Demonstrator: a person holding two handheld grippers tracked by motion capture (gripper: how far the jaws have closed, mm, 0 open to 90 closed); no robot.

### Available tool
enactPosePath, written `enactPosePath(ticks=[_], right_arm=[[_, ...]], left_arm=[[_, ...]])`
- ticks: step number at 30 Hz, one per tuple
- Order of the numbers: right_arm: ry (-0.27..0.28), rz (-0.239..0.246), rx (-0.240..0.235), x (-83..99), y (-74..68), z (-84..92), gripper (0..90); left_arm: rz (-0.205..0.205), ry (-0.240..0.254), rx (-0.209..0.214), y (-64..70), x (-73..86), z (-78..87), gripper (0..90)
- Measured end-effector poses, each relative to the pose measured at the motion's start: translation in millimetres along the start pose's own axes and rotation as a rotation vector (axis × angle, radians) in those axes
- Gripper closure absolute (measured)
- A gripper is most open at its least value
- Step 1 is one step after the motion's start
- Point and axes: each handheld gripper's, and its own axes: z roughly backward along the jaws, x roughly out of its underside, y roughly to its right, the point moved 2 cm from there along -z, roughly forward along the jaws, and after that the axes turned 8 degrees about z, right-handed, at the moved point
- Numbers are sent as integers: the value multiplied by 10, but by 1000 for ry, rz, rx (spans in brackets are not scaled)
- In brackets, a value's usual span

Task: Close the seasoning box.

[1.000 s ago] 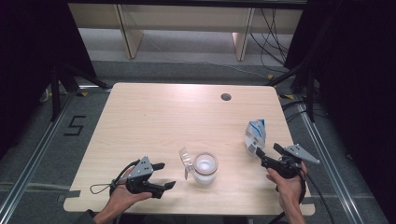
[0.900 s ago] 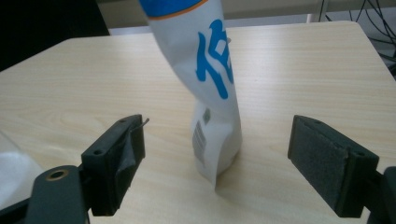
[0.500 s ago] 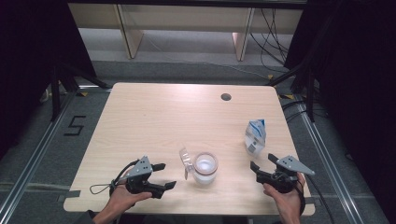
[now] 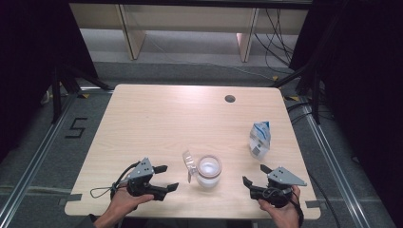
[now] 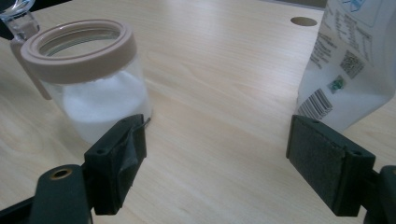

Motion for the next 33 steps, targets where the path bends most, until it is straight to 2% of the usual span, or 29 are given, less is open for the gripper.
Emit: enactPosePath(ticks=[2,3,4,5,6,7,8,9,10,11,12,13,16,17,18,20,21,22,23,24,25,27,28,29,31,32,33], right_arm=[[-5,-2,-6,-2,-29,13,210],[-8,-21,-2,-2,-64,19,210],[-4,-1,-12,-1,-72,14,210],[0,17,-15,1,-83,9,210],[-21,-22,-24,3,-132,27,209],[1,11,-45,5,-126,-1,209],[-19,-11,-39,7,-166,19,209],[-12,9,-51,8,-165,9,209],[-17,6,-53,9,-190,10,209],[-19,30,-50,9,-187,8,210],[-18,22,-63,11,-201,1,210],[-19,27,-61,11,-208,0,211],[-29,22,-63,15,-232,6,214],[-33,30,-71,14,-233,9,216],[-39,17,-63,17,-247,18,219],[-28,46,-66,15,-240,13,227],[-28,36,-74,13,-252,12,233],[-20,62,-70,11,-241,10,242],[-30,52,-75,14,-256,18,253],[-20,65,-70,13,-252,14,264],[-14,79,-63,11,-245,13,277],[-18,57,-81,6,-262,19,290],[-20,62,-81,6,-257,20,294],[-23,57,-84,6,-258,23,294],[-23,59,-81,8,-253,21,292],[-14,73,-70,7,-240,19,291],[-12,81,-66,9,-235,16,290]], left_arm=[[4,6,5,6,-9,1,216],[1,7,7,9,-17,4,216],[2,8,-2,18,-22,11,215],[-2,12,10,21,-30,10,215],[3,11,10,30,-36,15,216],[6,14,5,43,-44,17,217],[8,17,10,51,-56,16,218],[16,23,24,59,-63,13,218],[11,20,20,65,-72,18,221],[23,27,26,77,-77,17,228],[13,38,28,81,-88,18,233],[24,43,21,96,-98,30,245],[26,69,25,106,-145,55,318],[31,76,33,118,-158,64,355],[17,80,34,126,-172,74,413],[18,103,39,150,-195,83,487],[10,103,40,159,-209,93,534],[8,117,49,165,-221,91,563],[11,118,37,175,-234,99,605],[7,133,46,176,-250,92,637],[2,132,32,181,-266,99,671],[14,140,33,202,-292,90,724],[-1,148,45,203,-309,78,747],[11,151,50,218,-318,70,771],[-10,149,48,226,-341,62,808],[2,147,40,238,-344,57,822],[-2,144,38,242,-350,55,836]])
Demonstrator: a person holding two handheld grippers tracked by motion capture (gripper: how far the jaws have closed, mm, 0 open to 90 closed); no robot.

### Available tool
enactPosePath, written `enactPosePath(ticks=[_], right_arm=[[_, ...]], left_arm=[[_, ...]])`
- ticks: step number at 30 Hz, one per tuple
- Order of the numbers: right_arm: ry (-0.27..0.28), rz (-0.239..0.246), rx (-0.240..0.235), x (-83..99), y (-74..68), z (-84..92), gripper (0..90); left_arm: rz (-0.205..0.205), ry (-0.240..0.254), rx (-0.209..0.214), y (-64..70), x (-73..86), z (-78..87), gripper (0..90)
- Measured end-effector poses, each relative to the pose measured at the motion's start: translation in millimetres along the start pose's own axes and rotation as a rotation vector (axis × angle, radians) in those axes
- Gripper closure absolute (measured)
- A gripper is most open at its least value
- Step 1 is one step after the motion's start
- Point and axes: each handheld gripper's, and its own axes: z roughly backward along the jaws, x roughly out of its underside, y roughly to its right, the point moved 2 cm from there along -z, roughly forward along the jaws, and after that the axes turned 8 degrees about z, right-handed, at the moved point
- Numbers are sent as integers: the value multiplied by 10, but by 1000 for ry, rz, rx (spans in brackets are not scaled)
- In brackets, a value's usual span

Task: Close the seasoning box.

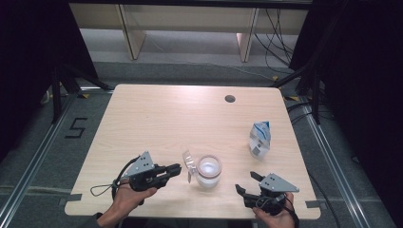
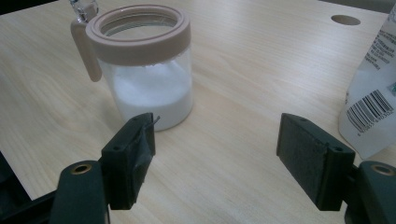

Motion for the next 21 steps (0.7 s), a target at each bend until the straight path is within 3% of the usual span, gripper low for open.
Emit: enactPosePath(ticks=[4,7,11,21], right_arm=[[-9,-18,-12,1,-13,1,290],[-6,-18,-8,2,-12,0,291],[-5,-25,-14,0,-17,-4,291],[-7,9,-10,1,-6,-9,302]], left_arm=[[-18,-3,-2,5,-17,-18,879],[-18,4,21,6,-24,-43,893],[-27,-5,11,29,-36,-55,894],[-37,-3,36,55,-51,-129,894]])
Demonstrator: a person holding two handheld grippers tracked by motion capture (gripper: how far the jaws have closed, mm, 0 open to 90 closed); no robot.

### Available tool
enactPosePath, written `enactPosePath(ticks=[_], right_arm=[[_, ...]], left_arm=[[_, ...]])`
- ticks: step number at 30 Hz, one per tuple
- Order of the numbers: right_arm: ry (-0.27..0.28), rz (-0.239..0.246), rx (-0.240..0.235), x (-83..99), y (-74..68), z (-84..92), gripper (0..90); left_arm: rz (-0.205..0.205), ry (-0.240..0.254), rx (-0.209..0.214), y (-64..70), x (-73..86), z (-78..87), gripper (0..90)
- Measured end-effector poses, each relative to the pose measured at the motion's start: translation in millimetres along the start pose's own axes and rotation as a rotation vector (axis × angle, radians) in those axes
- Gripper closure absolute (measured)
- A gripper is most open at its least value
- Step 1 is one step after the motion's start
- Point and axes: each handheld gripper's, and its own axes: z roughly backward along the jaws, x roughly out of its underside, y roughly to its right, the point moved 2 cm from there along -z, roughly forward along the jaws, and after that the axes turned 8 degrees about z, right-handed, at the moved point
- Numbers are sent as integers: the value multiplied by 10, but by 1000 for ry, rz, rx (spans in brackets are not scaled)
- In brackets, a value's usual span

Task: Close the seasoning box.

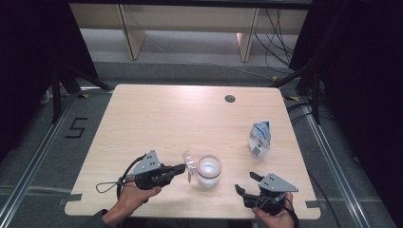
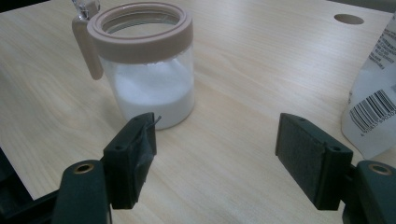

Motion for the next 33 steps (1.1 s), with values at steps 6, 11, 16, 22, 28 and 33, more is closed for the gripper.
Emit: enactPosePath(ticks=[6,11,16,22,28,33], right_arm=[[-10,-25,-13,2,-17,-1,302],[-5,-23,-10,2,-18,-5,303],[-1,-13,3,2,-12,-2,303],[-1,-11,3,2,-10,-3,303],[-1,-12,4,3,-8,-1,303],[-1,-12,3,3,-9,-2,303]], left_arm=[[-6,-3,0,13,-9,-32,894],[-8,-11,-4,25,-19,-51,894],[-18,-15,3,32,-25,-85,893],[-17,-11,19,45,-31,-136,893],[-19,-15,17,52,-42,-168,892],[-16,-23,12,55,-49,-180,884]])
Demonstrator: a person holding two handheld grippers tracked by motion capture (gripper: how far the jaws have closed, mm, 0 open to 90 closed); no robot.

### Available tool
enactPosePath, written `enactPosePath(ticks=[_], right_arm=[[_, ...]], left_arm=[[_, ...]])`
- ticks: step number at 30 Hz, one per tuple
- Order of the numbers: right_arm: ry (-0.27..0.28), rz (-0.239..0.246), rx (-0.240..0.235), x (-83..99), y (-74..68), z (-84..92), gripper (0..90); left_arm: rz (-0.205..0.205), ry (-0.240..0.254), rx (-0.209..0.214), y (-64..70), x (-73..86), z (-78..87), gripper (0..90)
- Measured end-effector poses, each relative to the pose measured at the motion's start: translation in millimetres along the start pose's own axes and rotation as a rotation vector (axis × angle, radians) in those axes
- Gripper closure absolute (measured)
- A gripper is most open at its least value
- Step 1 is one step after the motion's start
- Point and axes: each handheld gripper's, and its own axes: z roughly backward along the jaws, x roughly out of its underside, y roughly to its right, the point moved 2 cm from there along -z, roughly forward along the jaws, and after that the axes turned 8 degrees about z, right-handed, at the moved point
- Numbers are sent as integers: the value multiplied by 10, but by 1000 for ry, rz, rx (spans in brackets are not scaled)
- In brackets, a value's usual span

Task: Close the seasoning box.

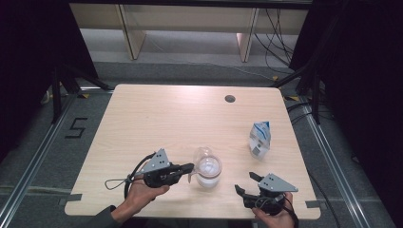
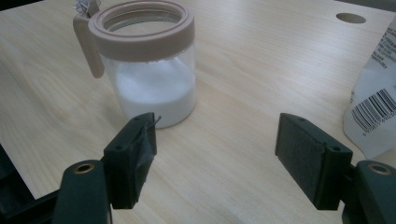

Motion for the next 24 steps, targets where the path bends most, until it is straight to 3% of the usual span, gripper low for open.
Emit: enactPosePath(ticks=[4,8,15,19,21,22,24], right_arm=[[-7,-17,-8,2,-10,2,303],[-1,5,0,2,7,2,301],[9,-16,-12,1,6,-2,286],[28,-12,-23,-5,8,-4,253],[20,-56,-35,-15,-30,8,209],[49,-6,-28,-23,3,-12,197],[38,-43,-49,-35,-42,0,177]], left_arm=[[17,2,6,-10,7,12,810],[42,0,18,-45,22,42,645],[77,-17,29,-75,59,113,440],[88,-24,36,-102,103,174,383],[88,-38,22,-121,137,219,366],[91,-35,25,-127,150,227,358],[102,-42,20,-139,188,262,346]])
